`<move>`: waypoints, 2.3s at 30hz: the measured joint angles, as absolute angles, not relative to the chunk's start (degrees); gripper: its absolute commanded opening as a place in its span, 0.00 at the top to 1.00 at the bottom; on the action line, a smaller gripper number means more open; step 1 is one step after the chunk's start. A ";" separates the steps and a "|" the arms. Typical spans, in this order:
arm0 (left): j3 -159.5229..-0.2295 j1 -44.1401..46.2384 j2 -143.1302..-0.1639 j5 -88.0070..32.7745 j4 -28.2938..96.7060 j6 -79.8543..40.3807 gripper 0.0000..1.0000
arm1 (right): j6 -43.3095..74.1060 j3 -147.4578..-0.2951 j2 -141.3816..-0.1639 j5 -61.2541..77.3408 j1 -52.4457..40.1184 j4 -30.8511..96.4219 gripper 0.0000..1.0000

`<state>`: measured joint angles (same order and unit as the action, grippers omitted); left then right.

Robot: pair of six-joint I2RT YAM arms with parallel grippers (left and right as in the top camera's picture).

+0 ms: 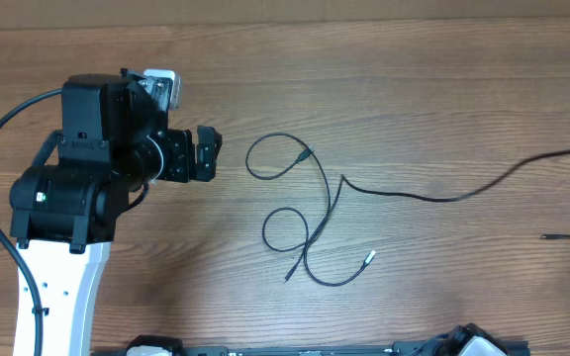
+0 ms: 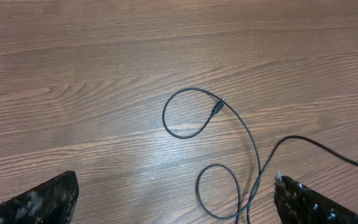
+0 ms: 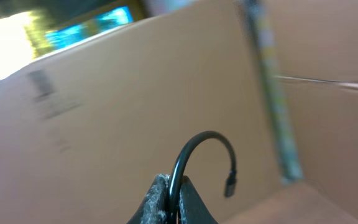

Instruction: Untangle cables

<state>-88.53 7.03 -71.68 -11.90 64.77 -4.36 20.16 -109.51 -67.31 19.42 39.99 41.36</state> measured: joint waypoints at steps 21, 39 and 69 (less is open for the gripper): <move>-88.53 7.03 -71.68 -11.90 64.77 -4.36 0.00 | 21.10 -109.80 -104.95 18.00 54.39 65.23 0.25; -88.53 7.03 -71.68 -11.90 64.77 -4.36 0.00 | 3.11 -109.75 -107.37 27.64 47.05 86.61 0.00; -88.53 7.03 -71.70 -11.90 64.77 -4.36 0.00 | -14.63 -82.91 -107.37 25.36 -5.48 85.60 0.24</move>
